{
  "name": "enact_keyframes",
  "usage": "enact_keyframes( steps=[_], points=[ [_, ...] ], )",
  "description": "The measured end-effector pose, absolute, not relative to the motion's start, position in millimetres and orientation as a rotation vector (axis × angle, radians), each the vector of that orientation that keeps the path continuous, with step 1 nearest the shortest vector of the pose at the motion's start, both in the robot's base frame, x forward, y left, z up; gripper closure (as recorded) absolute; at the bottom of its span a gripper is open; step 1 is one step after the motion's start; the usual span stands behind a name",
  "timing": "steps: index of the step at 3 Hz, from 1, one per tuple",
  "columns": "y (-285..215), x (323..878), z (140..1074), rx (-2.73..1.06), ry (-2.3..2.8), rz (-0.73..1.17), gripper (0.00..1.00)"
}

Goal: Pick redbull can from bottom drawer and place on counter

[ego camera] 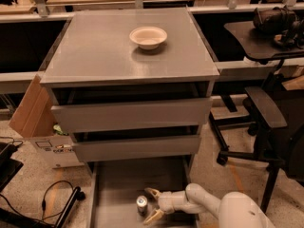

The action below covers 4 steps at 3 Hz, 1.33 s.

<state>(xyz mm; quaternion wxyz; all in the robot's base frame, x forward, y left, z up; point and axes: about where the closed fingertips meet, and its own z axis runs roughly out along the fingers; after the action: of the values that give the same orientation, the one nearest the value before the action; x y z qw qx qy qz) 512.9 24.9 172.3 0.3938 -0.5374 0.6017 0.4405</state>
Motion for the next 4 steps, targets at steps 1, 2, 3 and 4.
enact_keyframes(
  steps=[1,2,3,4],
  points=[
    [47.6,520.3,185.1,-1.291,1.533,1.192,0.45],
    [65.7,521.9,203.9,-1.212,1.573,1.236,0.68],
    [66.1,536.4,257.5,-1.126,1.628,1.237,0.91],
    [63.0,556.5,352.7,-1.072,1.649,1.179,1.0]
  ],
)
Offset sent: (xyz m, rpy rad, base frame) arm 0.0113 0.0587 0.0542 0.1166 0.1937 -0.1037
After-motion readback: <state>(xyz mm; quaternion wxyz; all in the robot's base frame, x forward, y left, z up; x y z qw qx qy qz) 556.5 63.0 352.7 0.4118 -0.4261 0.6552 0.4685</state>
